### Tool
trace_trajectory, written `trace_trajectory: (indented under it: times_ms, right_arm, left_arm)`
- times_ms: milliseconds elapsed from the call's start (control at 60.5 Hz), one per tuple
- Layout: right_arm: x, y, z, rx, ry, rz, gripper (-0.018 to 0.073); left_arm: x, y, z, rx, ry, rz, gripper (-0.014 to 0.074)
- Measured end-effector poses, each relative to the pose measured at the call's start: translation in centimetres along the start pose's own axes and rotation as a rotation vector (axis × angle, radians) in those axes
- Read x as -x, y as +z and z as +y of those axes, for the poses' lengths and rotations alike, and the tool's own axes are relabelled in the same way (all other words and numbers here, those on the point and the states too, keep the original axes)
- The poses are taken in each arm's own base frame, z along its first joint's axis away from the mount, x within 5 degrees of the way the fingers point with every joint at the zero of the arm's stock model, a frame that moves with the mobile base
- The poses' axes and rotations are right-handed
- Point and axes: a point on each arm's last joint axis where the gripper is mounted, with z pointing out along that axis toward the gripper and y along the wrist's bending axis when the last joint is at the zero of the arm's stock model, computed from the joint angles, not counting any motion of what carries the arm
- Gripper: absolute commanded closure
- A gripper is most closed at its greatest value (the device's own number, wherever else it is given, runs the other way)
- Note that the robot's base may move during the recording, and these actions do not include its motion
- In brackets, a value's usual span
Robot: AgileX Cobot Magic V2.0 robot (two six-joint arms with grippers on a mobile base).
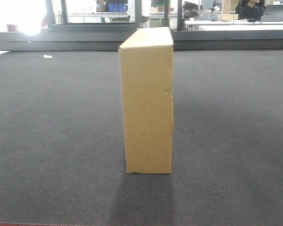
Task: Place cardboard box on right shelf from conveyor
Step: 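Close the right gripper on the top edge of the box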
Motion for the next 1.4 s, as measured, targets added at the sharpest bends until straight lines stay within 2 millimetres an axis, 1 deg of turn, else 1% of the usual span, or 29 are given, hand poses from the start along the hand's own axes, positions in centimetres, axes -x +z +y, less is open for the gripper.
trace_trajectory:
  times_ms: [83, 231, 331, 612, 760, 1008, 1256, 1339, 1405]
  right_arm:
    - [0.4, 1.3, 1.2, -0.065, 0.039, 0.059, -0.0057]
    - [0.3, 3.6, 2.4, -0.214, 0.078, 0.134, -0.0055]
    - [0.2, 4.9, 2.8, -0.273, 0.115, 0.146, -0.0055]
    - [-0.8, 7.9, 2.9, -0.337, 0.171, 0.184, -0.0055]
    - [-1.2, 9.0, 2.8, -0.357, 0.176, 0.203, -0.0055]
    - [-1.5, 9.8, 2.7, -0.373, 0.198, 0.211, -0.0055]
    - [-2.0, 11.3, 2.4, -0.398, 0.196, 0.236, -0.0053]
    - [-2.2, 11.8, 2.4, -0.402, 0.195, 0.248, -0.0006]
    - [-2.3, 12.1, 2.4, -0.407, 0.195, 0.254, 0.0078]
  left_arm:
    - [0.0, 0.0, 0.0, 0.000, 0.000, 0.000, 0.0713]
    - [0.0, 0.0, 0.0, 0.000, 0.000, 0.000, 0.0713]
    - [0.0, 0.0, 0.0, 0.000, 0.000, 0.000, 0.0713]
    - [0.0, 0.0, 0.0, 0.000, 0.000, 0.000, 0.0713]
    - [0.0, 0.0, 0.0, 0.000, 0.000, 0.000, 0.0713]
    - [0.0, 0.0, 0.0, 0.000, 0.000, 0.000, 0.0713]
    - [0.0, 0.0, 0.0, 0.000, 0.000, 0.000, 0.0713]
    - [0.0, 0.0, 0.0, 0.000, 0.000, 0.000, 0.0713]
    - [0.0, 0.0, 0.0, 0.000, 0.000, 0.000, 0.0713]
